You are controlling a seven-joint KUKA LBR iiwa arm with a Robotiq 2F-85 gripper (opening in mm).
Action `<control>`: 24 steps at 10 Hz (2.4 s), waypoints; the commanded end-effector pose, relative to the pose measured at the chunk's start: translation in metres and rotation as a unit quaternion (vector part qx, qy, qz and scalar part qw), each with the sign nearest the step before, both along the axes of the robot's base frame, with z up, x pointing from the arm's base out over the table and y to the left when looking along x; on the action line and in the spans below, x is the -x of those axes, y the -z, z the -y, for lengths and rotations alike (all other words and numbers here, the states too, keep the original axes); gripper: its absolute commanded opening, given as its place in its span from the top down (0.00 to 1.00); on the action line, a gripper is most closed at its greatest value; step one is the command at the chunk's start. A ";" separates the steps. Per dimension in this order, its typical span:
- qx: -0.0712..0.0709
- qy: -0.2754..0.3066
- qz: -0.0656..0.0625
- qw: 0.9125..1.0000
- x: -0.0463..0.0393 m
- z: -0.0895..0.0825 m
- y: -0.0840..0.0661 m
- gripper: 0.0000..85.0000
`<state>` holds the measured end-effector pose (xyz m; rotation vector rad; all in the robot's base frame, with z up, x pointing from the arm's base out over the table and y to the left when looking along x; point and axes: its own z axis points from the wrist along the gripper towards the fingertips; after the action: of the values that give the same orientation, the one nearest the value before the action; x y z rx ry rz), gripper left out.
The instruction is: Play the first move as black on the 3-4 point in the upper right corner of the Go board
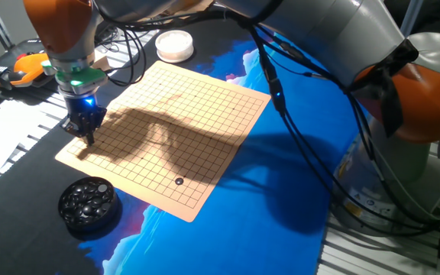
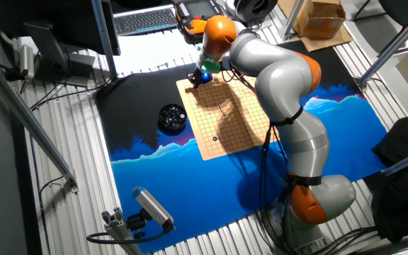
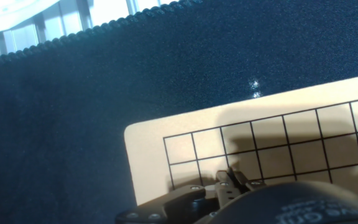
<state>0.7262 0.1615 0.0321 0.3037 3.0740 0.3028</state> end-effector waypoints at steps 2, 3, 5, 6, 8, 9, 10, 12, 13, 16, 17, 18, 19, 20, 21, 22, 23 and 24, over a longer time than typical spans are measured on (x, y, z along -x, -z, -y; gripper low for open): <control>-0.003 0.000 -0.001 1.000 -0.0001 0.000 0.000 1.00; -0.009 0.001 -0.005 1.000 0.0001 0.000 -0.001 1.00; -0.013 0.001 -0.009 1.000 0.0007 -0.001 -0.002 1.00; -0.014 0.002 -0.010 1.000 0.0006 -0.002 -0.002 1.00; -0.015 0.005 -0.013 1.000 0.0005 -0.005 -0.003 1.00; -0.016 0.006 -0.014 1.000 0.0008 -0.006 -0.003 1.00; -0.016 0.007 -0.014 1.000 0.0015 -0.007 -0.003 1.00; -0.017 0.010 -0.015 1.000 0.0032 -0.010 -0.003 1.00; -0.015 0.010 -0.013 1.000 0.0029 -0.010 -0.003 1.00; -0.009 0.010 -0.008 1.000 0.0020 -0.010 -0.002 1.00; -0.008 0.010 -0.008 1.000 0.0019 -0.010 -0.002 1.00; -0.006 0.011 -0.008 1.000 0.0019 -0.010 -0.002 1.00; -0.004 0.012 -0.008 1.000 0.0019 -0.010 -0.001 0.80; -0.003 0.014 -0.007 1.000 0.0017 -0.010 -0.001 0.80; -0.003 0.015 -0.007 1.000 0.0017 -0.010 -0.001 0.80; -0.002 0.015 -0.007 1.000 0.0017 -0.010 -0.001 0.80; -0.001 0.015 -0.006 1.000 0.0017 -0.010 -0.001 0.80; -0.001 0.015 -0.006 1.000 0.0016 -0.009 -0.001 0.80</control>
<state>0.7246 0.1710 0.0333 0.3535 3.0773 0.3044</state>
